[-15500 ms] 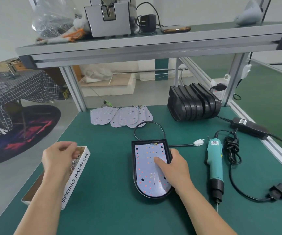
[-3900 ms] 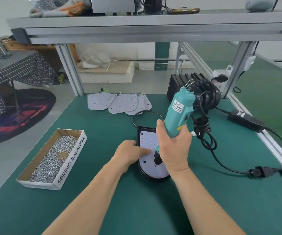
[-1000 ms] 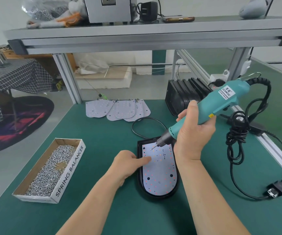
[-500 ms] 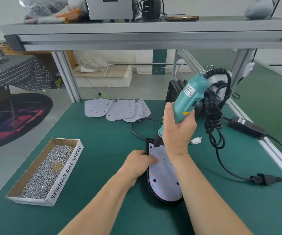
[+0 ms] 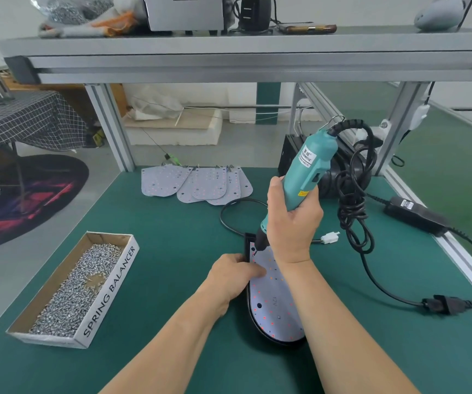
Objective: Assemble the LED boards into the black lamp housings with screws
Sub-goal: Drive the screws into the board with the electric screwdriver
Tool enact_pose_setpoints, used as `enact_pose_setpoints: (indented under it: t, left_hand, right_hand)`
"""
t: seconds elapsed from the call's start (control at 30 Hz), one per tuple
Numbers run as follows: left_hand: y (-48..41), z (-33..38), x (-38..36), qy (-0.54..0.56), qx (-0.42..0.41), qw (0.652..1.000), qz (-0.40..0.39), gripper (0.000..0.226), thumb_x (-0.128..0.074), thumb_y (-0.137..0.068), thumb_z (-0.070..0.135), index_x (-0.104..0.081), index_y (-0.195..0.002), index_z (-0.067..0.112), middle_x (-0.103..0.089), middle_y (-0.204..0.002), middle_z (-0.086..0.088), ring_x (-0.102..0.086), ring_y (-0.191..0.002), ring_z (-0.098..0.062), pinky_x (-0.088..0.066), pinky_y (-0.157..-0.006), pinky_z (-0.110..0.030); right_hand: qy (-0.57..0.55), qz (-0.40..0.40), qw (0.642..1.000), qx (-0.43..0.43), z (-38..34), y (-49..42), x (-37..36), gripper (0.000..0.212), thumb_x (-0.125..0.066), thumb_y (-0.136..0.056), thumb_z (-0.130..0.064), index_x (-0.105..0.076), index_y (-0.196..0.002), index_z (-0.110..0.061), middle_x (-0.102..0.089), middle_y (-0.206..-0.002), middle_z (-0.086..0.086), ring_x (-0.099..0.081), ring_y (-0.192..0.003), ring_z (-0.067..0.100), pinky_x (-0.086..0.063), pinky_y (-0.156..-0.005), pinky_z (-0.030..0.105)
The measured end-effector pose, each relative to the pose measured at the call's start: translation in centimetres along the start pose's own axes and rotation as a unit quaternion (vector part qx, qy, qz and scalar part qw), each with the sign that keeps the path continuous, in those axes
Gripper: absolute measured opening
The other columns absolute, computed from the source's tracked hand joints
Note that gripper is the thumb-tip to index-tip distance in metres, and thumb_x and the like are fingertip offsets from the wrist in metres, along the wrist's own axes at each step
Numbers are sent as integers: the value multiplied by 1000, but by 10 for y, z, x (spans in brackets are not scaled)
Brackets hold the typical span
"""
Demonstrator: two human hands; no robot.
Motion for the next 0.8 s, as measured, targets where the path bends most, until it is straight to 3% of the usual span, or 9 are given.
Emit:
enact_pose_setpoints:
  t: [0.1, 0.2, 0.33, 0.5, 0.63, 0.8]
  left_hand:
    - [0, -2, 0, 3, -1, 1000, 7, 33, -69, -58, 25, -78, -87, 15, -79, -89, 0, -75, -94, -24, -55, -98, -44]
    - [-1, -4, 1, 4, 1, 1000, 18, 31, -69, -56, 26, -77, -85, 16, -79, -89, 0, -74, -95, -25, -55, -98, -45]
    - [0, -4, 2, 6, -2, 1000, 21, 29, -70, -56, 26, -76, -82, 15, -79, -89, -1, -74, -95, -27, -55, -98, -47]
    - [0, -1, 2, -1, -8, 1000, 9, 32, -70, -58, 27, -77, -87, 15, -79, -90, 0, -74, -95, -25, -54, -99, -46]
    - [-1, 0, 2, -4, -14, 1000, 4, 41, -70, -57, 27, -77, -94, 9, -79, -93, -3, -74, -97, -27, -55, -99, -46]
    - [-1, -2, 3, -8, -26, 1000, 2, 44, -69, -58, 26, -75, -95, 4, -79, -91, -6, -74, -96, -30, -56, -96, -47]
  right_hand:
    - [0, -21, 1000, -14, 5, 2, -6, 28, -64, -83, -41, -50, -78, -18, -57, -59, -2, -55, -53, 24, -48, -53, 35]
    - [12, -46, 999, -26, 9, 2, -13, 27, -63, -81, -44, -45, -75, -24, -53, -56, -15, -49, -50, 10, -42, -53, 24]
    - [18, -45, 998, -38, 11, 1, -12, 27, -66, -82, -37, -44, -75, -24, -54, -56, -20, -48, -49, 5, -40, -53, 17]
    - [-1, -64, 997, -40, -3, 4, -8, 33, -64, -83, -45, -55, -86, -14, -62, -65, -1, -60, -60, 23, -51, -60, 37]
    - [-30, 6, 999, -33, -23, -24, 30, 21, -66, -88, -44, -55, -92, -27, -64, -69, 2, -62, -60, 22, -52, -59, 34]
    - [171, 28, 978, -112, 19, -54, 117, 35, -63, -91, -45, -44, -110, -22, -65, -92, 4, -67, -79, 32, -55, -70, 43]
Point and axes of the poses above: each hand's wrist, its own y-axis away from the middle knuckle, its own x-axis out of the back of the hand, z = x × y, the point moved 10 cm from there along -y, towards the middle knuckle
